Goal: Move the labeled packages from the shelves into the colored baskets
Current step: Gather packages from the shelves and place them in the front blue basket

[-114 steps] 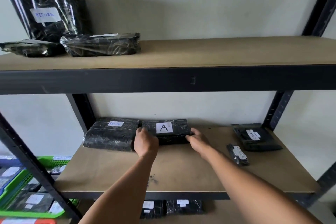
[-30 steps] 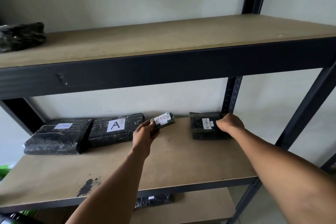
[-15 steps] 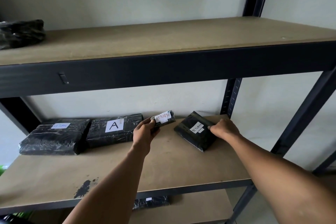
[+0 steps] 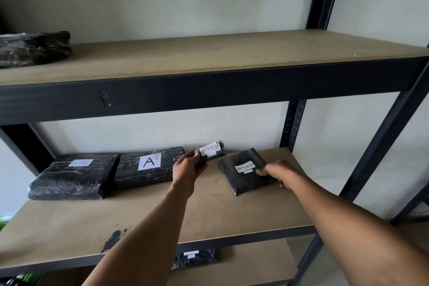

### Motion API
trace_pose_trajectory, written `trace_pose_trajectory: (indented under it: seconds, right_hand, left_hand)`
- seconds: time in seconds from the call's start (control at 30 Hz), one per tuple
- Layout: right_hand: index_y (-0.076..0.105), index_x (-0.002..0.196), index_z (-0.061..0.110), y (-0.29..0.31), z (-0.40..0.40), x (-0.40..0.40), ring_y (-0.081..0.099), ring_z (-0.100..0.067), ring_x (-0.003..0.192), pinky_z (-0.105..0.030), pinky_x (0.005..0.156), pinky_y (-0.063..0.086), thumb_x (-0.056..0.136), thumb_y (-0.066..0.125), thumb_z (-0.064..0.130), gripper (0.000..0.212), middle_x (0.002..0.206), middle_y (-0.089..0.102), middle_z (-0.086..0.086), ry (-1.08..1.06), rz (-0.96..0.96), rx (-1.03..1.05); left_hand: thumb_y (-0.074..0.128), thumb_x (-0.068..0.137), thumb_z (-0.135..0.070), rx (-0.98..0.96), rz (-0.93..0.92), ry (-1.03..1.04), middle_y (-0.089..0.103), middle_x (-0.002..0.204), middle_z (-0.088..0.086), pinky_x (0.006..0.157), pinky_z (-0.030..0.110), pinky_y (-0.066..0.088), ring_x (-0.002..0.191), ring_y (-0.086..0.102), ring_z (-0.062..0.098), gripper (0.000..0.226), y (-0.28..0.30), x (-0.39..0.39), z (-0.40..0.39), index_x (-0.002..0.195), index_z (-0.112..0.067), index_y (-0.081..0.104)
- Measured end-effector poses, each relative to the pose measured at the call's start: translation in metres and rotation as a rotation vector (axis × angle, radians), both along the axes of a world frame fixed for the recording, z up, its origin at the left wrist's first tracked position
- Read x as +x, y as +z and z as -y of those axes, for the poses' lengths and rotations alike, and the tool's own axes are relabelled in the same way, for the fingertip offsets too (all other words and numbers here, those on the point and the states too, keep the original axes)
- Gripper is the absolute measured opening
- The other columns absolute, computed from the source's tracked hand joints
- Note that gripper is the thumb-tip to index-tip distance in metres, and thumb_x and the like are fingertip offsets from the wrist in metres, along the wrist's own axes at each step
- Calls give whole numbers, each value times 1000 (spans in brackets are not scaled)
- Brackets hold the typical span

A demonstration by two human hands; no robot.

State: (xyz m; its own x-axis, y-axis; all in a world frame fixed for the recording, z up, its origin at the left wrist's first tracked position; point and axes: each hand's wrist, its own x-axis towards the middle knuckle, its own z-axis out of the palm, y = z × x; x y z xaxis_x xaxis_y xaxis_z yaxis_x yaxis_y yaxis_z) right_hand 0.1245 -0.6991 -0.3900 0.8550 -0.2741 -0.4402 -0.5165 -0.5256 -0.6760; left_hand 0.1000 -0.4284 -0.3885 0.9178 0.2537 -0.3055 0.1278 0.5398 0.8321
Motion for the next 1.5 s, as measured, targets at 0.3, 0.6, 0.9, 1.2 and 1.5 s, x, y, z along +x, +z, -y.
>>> trace_pose_trajectory:
  seconds: [0.3,0.6,0.9,1.2,1.5]
  right_hand:
    - [54,122,5,-2,-15,-27,65,-36,91,-44,63,60,105,44,8,20,110,64,-18,-170,71,757]
    - [57,126,19,-5,-26,-50,65,-34,111,-55,90,55,104,42,3,31,118,68,-13,-421,360,1125]
    - [58,130,18,5,-39,-62,64,-34,113,-48,80,59,102,46,2,34,122,67,-15,-445,421,1196]
    - [57,133,16,16,-45,-65,65,-36,111,-50,81,59,101,47,1,35,124,67,-17,-429,456,1244]
    - [57,130,14,19,-48,-62,65,-36,110,-57,92,54,101,47,1,33,123,66,-18,-403,458,1237]
  left_hand:
    - [63,94,1,17,17,-26,71,104,13,86,36,60,97,68,26,26,9,-9,-13,120,-1,67]
    - [69,90,-3,60,43,-33,72,103,11,61,26,60,96,69,27,27,20,-16,-30,117,-4,70]
    - [69,91,-4,88,67,-21,72,106,12,89,39,59,94,71,25,25,25,-17,-44,115,-6,71]
    - [66,92,-2,80,105,-25,73,106,13,84,36,59,97,71,27,21,40,-21,-45,112,-7,71]
    - [64,93,0,79,113,-18,71,107,15,92,40,57,101,68,29,21,44,-23,-47,113,-5,70]
